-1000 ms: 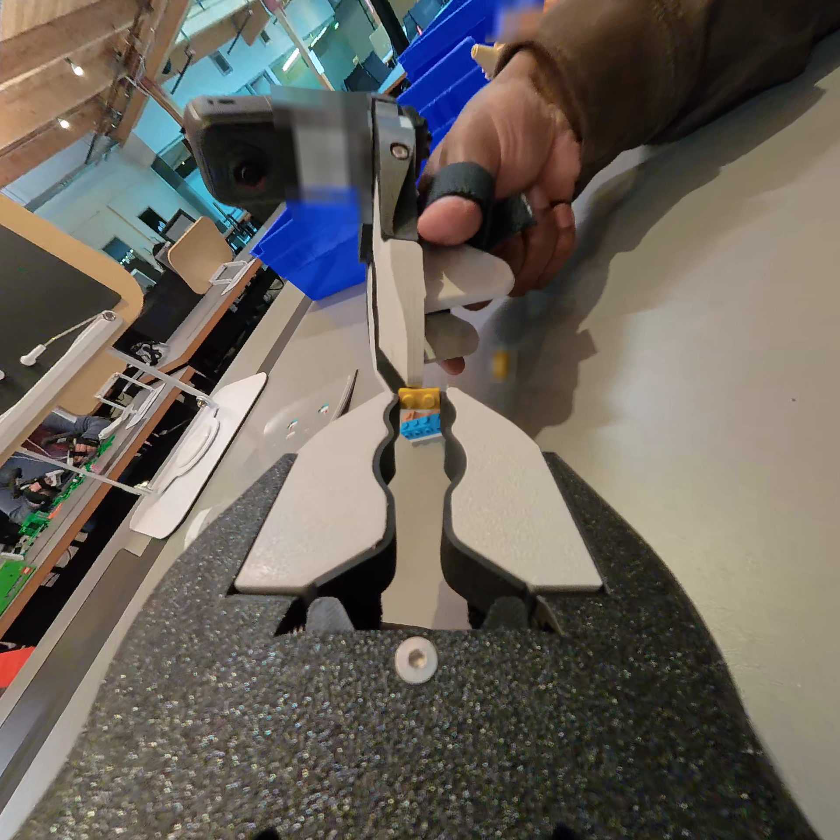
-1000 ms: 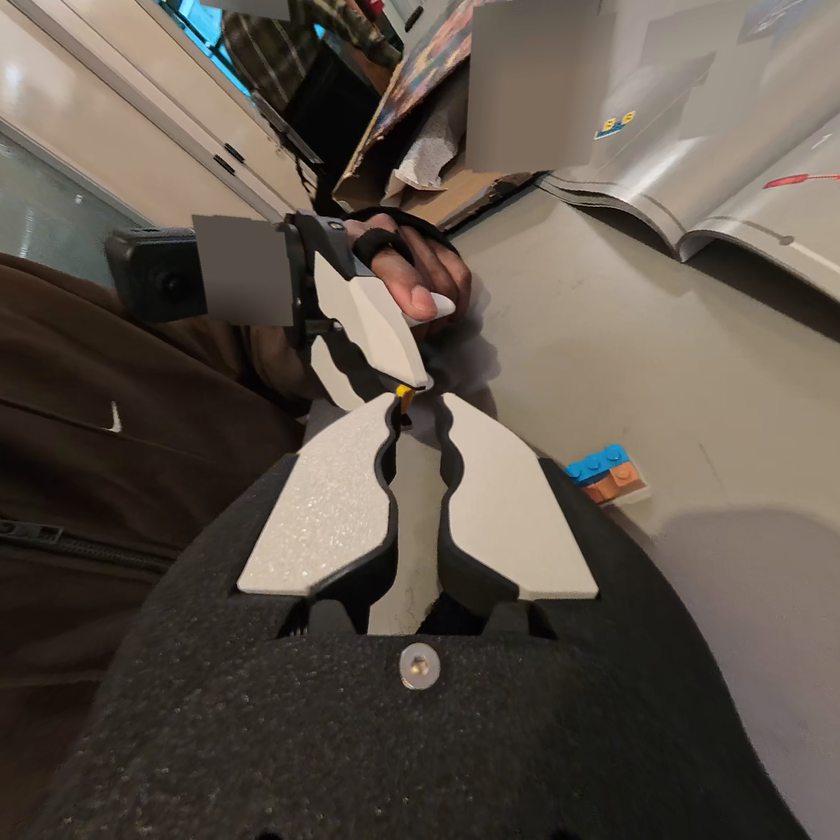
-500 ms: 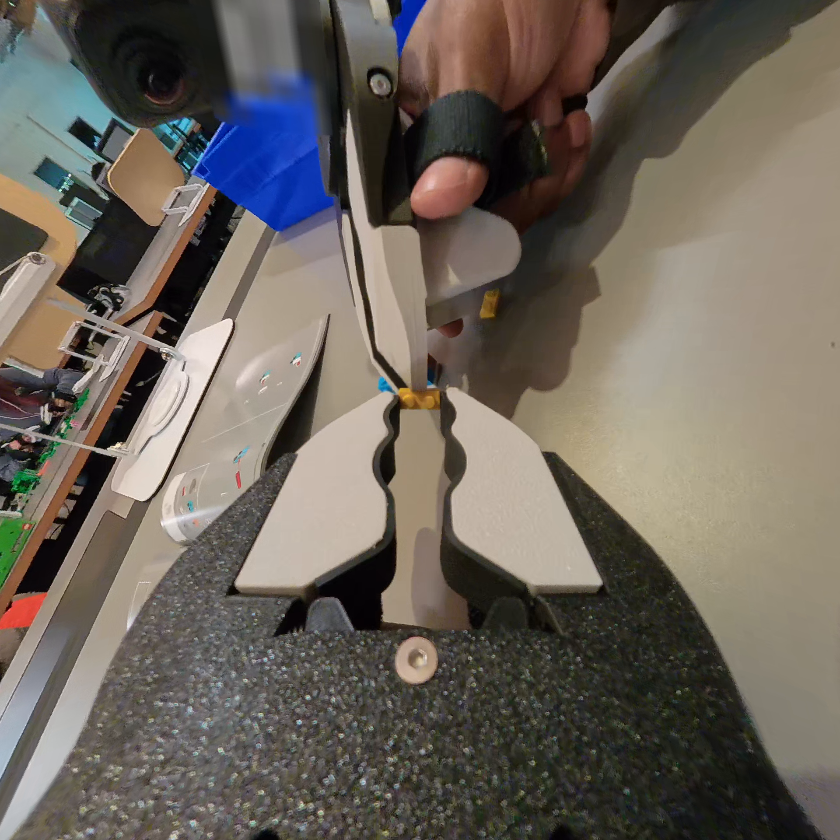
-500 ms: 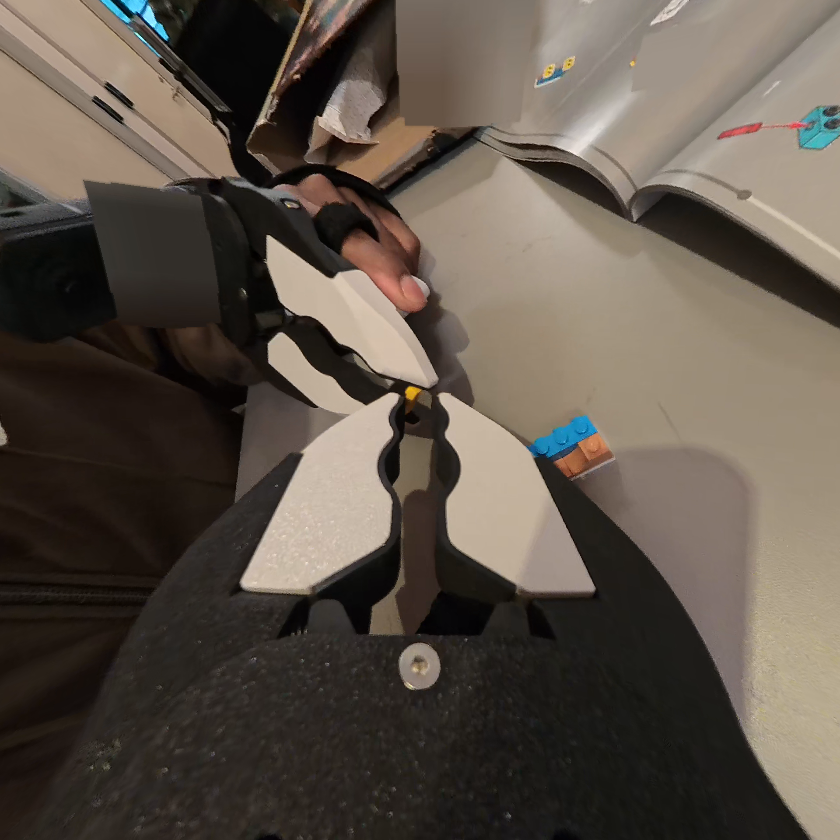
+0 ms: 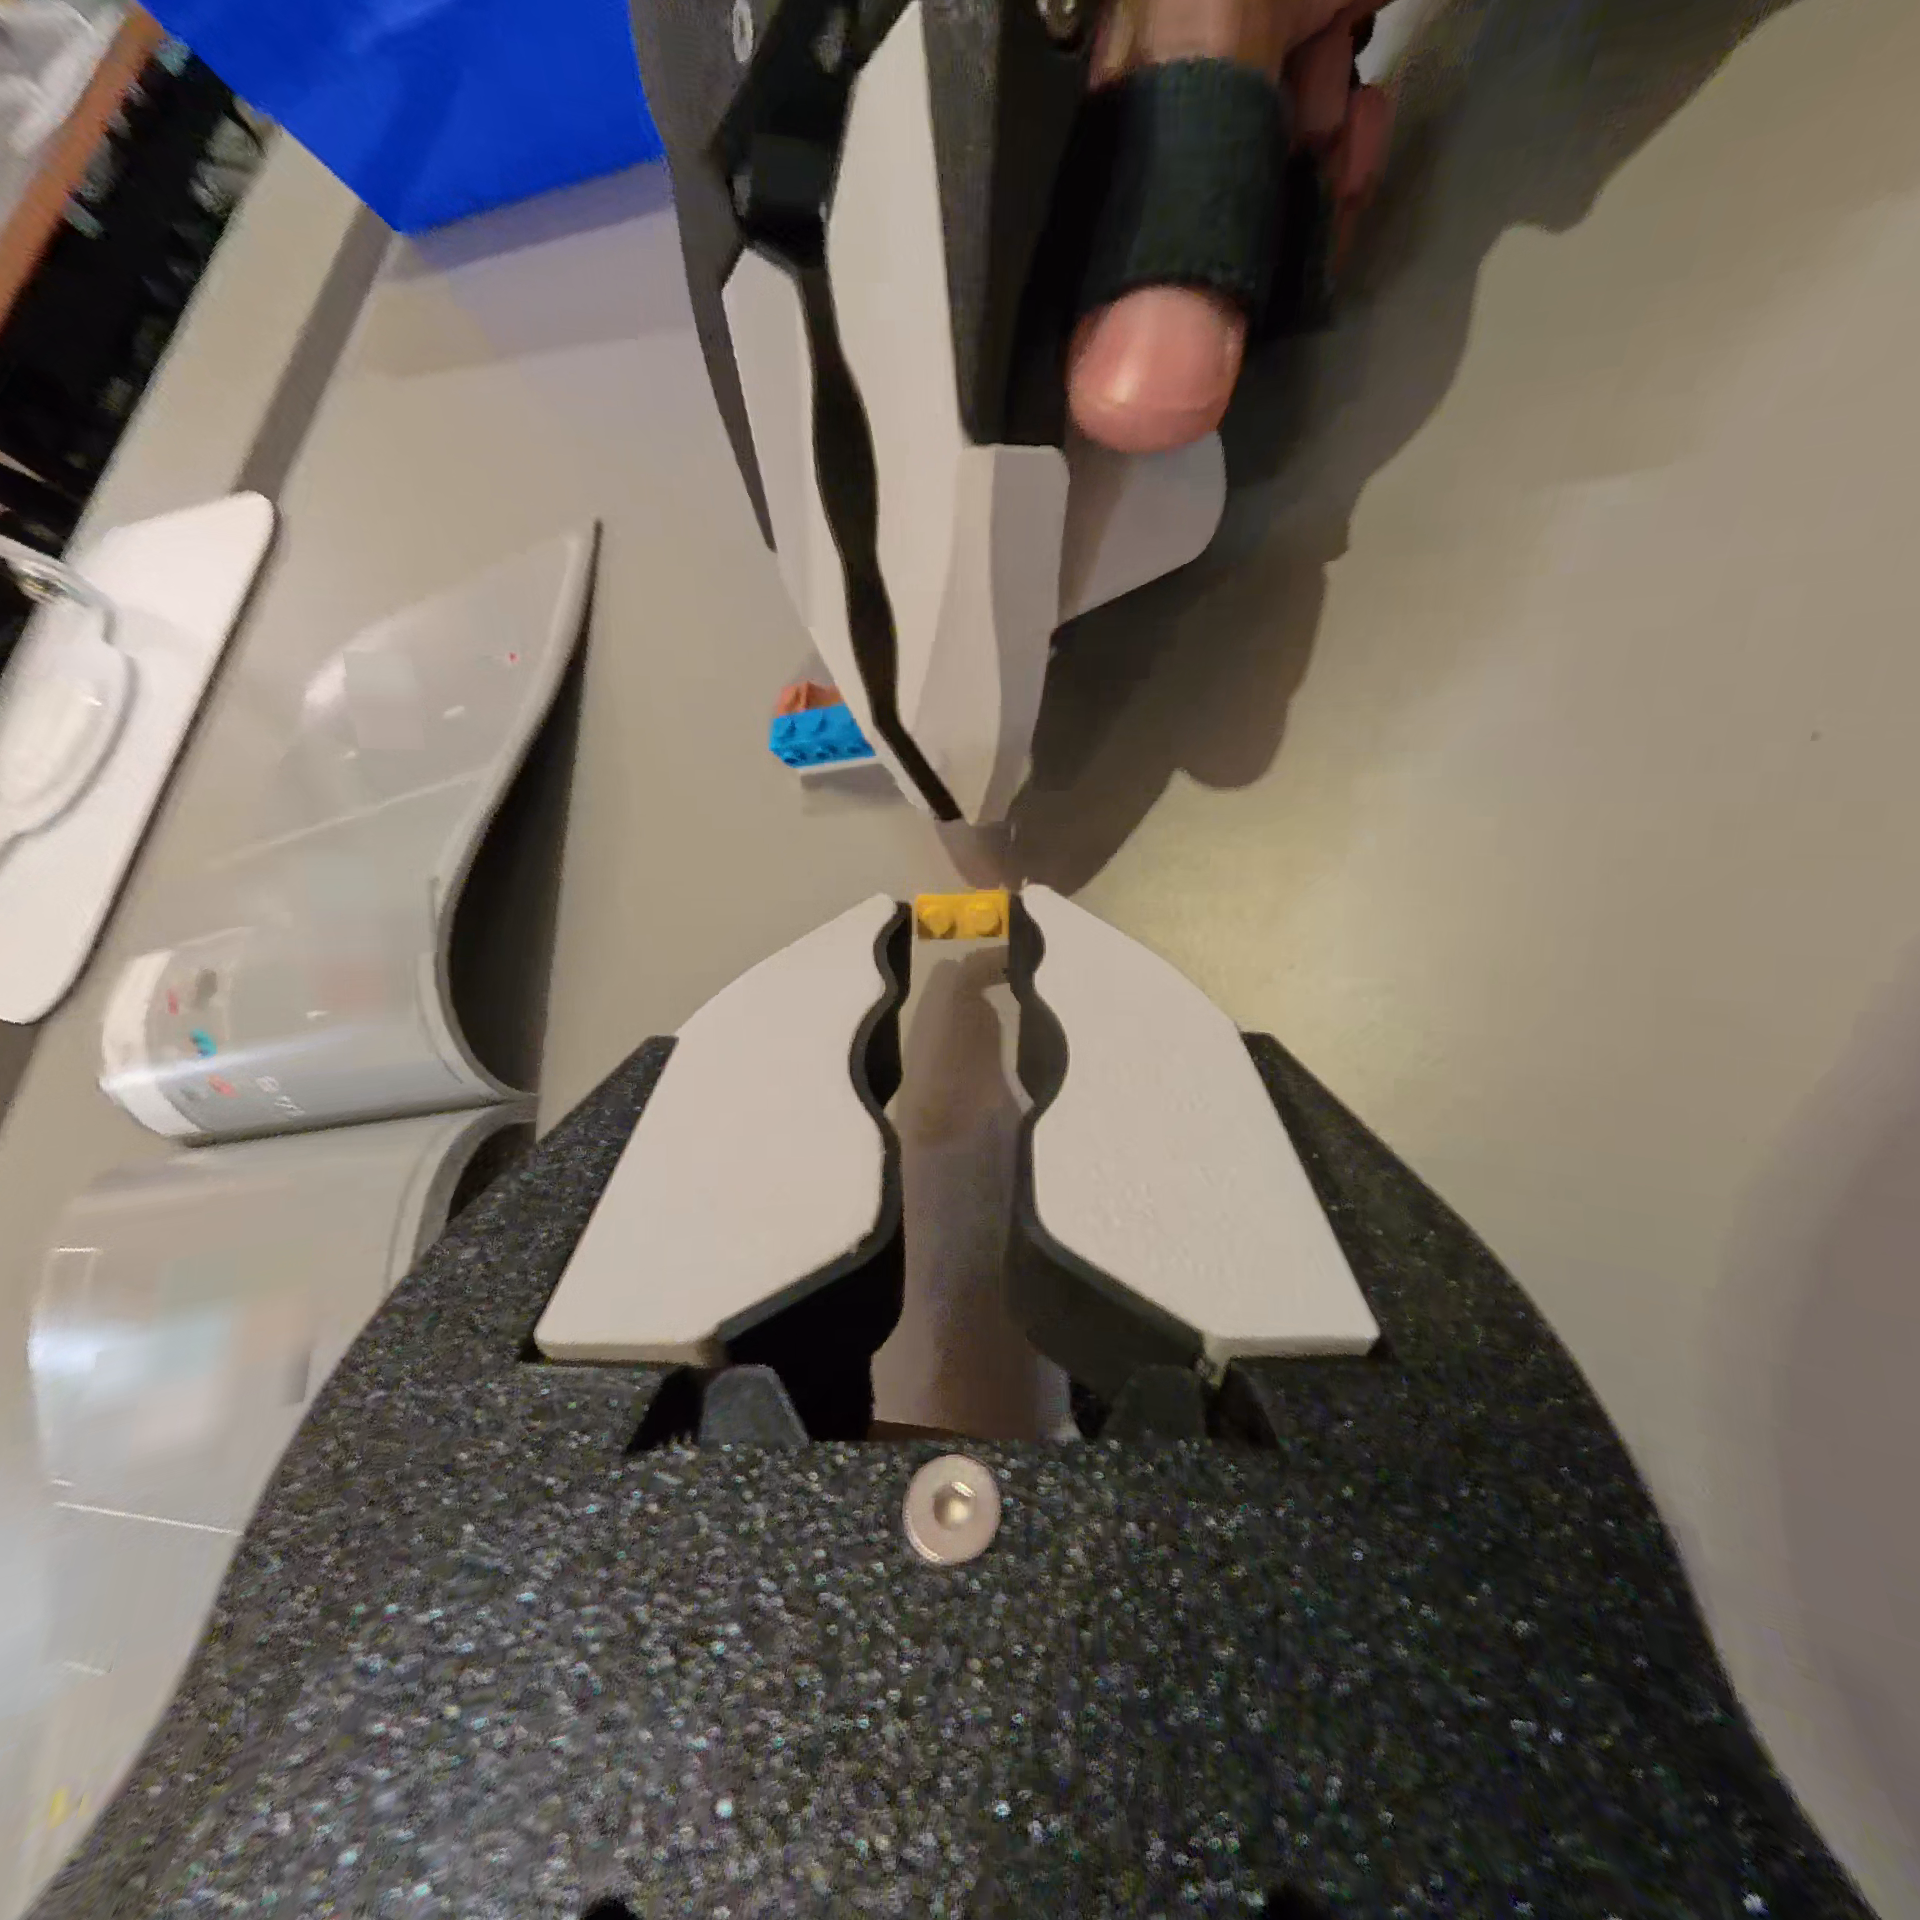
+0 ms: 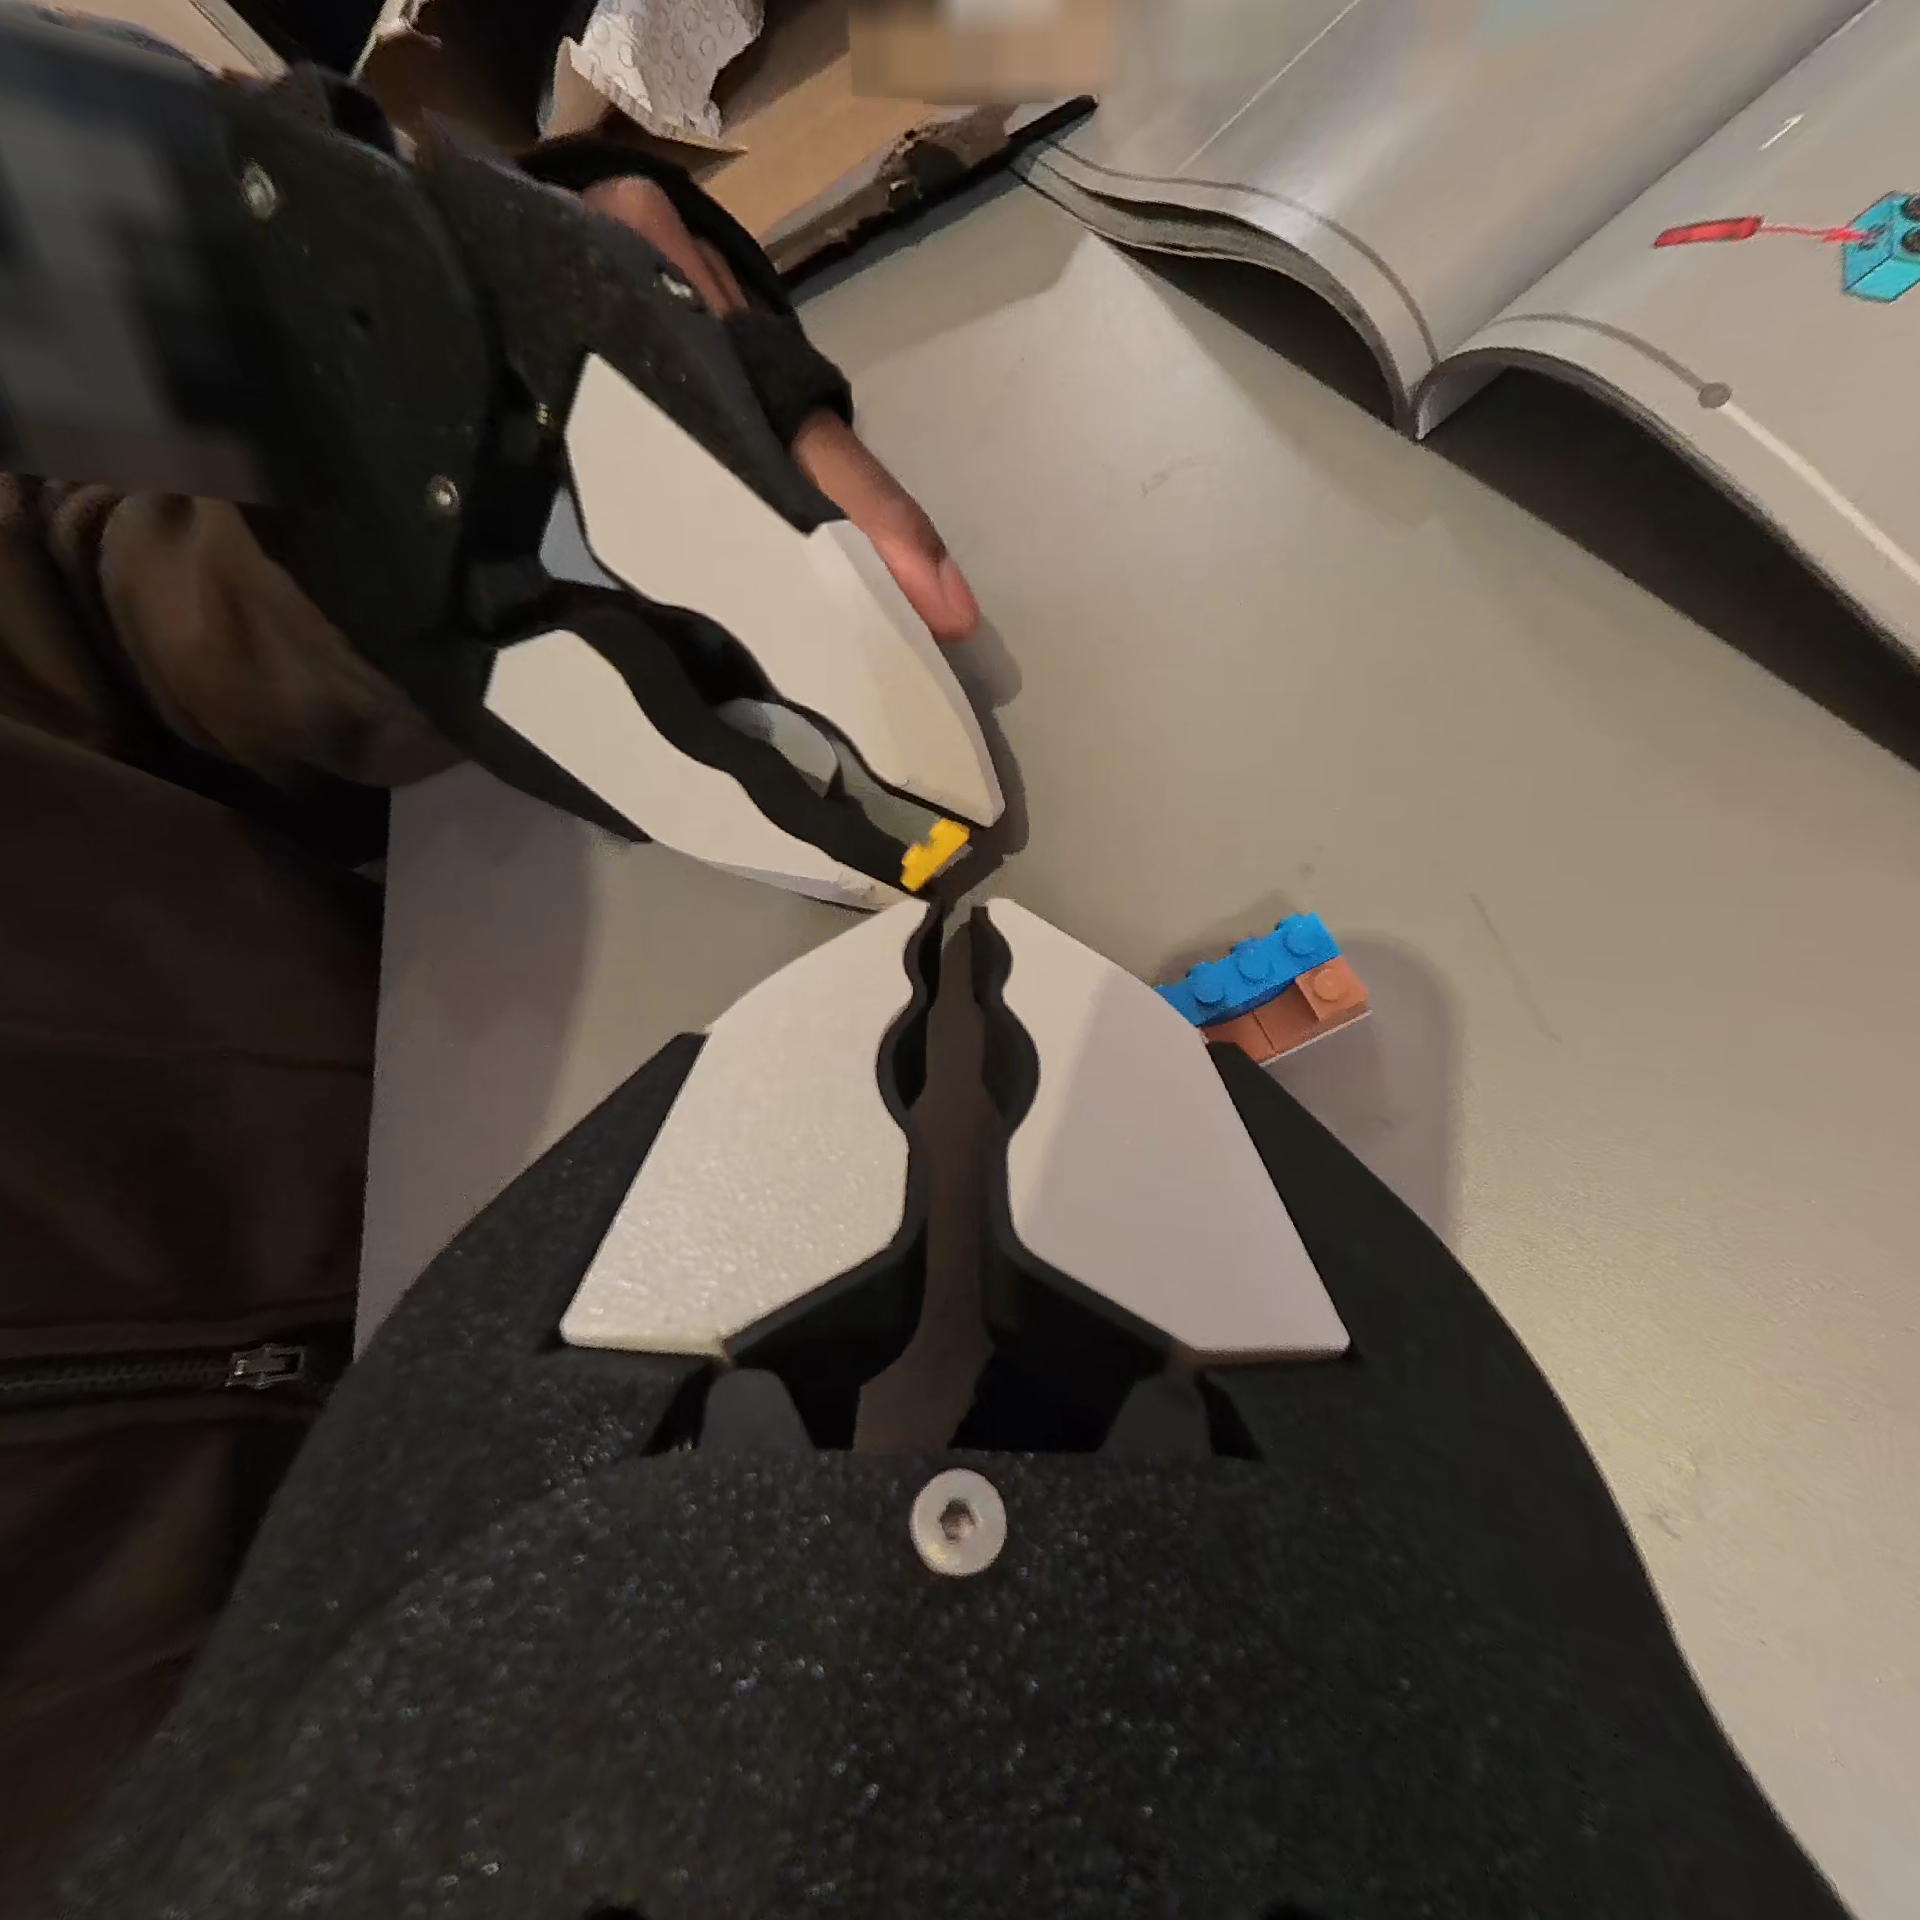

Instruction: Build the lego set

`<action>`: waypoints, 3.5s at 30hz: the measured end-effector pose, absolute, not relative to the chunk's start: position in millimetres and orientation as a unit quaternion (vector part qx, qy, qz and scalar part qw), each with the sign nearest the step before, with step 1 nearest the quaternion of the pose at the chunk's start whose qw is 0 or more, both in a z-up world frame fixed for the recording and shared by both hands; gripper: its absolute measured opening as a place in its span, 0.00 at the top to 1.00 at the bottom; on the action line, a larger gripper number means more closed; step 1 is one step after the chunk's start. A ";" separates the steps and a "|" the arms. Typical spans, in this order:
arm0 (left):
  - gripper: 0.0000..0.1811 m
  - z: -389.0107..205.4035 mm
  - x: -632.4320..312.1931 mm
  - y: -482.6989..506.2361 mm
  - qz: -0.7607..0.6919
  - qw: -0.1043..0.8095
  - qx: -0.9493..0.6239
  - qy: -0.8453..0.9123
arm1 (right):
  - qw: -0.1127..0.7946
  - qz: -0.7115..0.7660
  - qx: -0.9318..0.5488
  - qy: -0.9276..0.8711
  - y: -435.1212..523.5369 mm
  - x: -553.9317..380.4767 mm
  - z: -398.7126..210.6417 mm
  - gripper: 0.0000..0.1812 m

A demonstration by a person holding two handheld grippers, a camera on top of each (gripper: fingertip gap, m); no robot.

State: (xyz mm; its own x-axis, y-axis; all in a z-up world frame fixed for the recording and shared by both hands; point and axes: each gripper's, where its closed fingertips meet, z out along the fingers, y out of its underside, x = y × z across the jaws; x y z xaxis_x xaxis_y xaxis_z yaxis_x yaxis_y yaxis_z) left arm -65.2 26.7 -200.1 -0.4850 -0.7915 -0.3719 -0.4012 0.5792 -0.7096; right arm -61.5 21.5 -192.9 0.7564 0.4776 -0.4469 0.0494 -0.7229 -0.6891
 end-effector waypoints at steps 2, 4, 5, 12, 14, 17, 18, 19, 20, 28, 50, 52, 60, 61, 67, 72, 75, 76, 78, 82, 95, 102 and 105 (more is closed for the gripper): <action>0.89 -202.9 -68.7 25.6 -0.287 0.319 -0.381 0.819 | 0.340 0.312 -0.873 -0.155 21.3 -62.0 -193.1 0.97; 0.86 -205.8 -71.3 25.2 -0.291 0.289 -0.398 0.821 | 0.340 0.308 -0.874 -0.158 21.1 -61.9 -193.6 0.96; 0.84 -206.3 -71.3 26.5 -0.287 0.286 -0.401 0.821 | 0.340 0.307 -0.875 -0.160 20.8 -62.1 -193.8 0.96; 0.87 -204.2 -71.3 36.6 -0.292 0.283 -0.438 0.802 | 0.349 0.299 -0.872 -0.169 18.8 -58.8 -192.4 0.96; 0.88 -201.2 -70.3 39.0 -0.300 0.284 -0.449 0.792 | 0.354 0.299 -0.869 -0.175 18.2 -58.2 -190.4 0.96; 0.89 -199.2 -69.2 39.5 -0.309 0.287 -0.453 0.786 | 0.367 0.297 -0.862 -0.185 17.8 -55.5 -185.4 0.96; 0.90 -199.4 -68.6 39.1 -0.312 0.286 -0.456 0.783 | 0.371 0.296 -0.861 -0.184 18.3 -53.8 -183.7 0.96; 0.91 -200.5 -68.2 38.6 -0.312 0.282 -0.458 0.783 | 0.376 0.294 -0.860 -0.183 18.9 -51.8 -182.6 0.96; 0.91 -202.2 -68.1 38.3 -0.309 0.279 -0.459 0.785 | 0.379 0.294 -0.858 -0.182 19.5 -50.4 -181.9 0.96; 0.93 -208.7 -64.3 40.1 -0.294 0.267 -0.461 0.794 | 0.386 0.295 -0.856 -0.178 21.0 -46.4 -183.0 0.95; 0.96 -205.7 -62.6 49.9 -0.282 0.275 -0.484 0.781 | 0.387 0.301 -0.853 -0.177 19.9 -46.3 -182.5 0.95; 0.96 -204.9 -62.1 50.5 -0.281 0.277 -0.485 0.780 | 0.387 0.301 -0.853 -0.177 20.0 -46.2 -182.5 0.95; 0.96 -204.9 -60.5 47.8 -0.281 0.277 -0.481 0.783 | 0.387 0.301 -0.853 -0.177 19.8 -46.3 -182.4 0.95; 0.96 -203.9 -59.3 46.2 -0.282 0.279 -0.479 0.783 | 0.388 0.301 -0.853 -0.177 19.8 -46.2 -182.2 0.95; 0.95 -203.5 -56.9 38.6 -0.273 0.281 -0.466 0.793 | 0.391 0.301 -0.851 -0.177 19.7 -45.8 -181.1 0.95; 0.94 -200.6 -63.1 43.5 -0.282 0.275 -0.476 0.786 | 0.400 0.302 -0.846 -0.179 18.2 -45.3 -178.4 0.95; 0.91 -202.2 -62.4 37.9 -0.288 0.264 -0.463 0.795 | 0.407 0.310 -0.840 -0.179 17.5 -44.7 -175.3 0.95; 0.90 -203.5 -61.3 37.8 -0.282 0.267 -0.457 0.800 | 0.409 0.312 -0.838 -0.179 17.1 -44.6 -174.5 0.95; 0.89 -205.6 -59.8 37.1 -0.273 0.269 -0.441 0.811 | 0.413 0.317 -0.835 -0.179 16.2 -44.4 -172.8 0.95; 0.89 -205.7 -56.4 32.8 -0.279 0.265 -0.413 0.825 | 0.423 0.324 -0.827 -0.178 14.9 -42.7 -169.0 0.95; 0.96 -212.8 -53.6 29.9 -0.288 0.228 -0.411 0.834 | 0.436 0.145 -0.862 -0.213 28.2 4.0 -186.9 0.84; 0.96 -202.2 -43.1 36.1 -0.309 0.253 -0.439 0.805 | 0.391 0.134 -0.865 -0.285 27.7 -6.5 -201.5 0.73; 0.96 -198.0 -39.0 39.2 -0.311 0.254 -0.455 0.795 | 0.371 0.120 -0.869 -0.305 31.0 -6.7 -208.5 0.72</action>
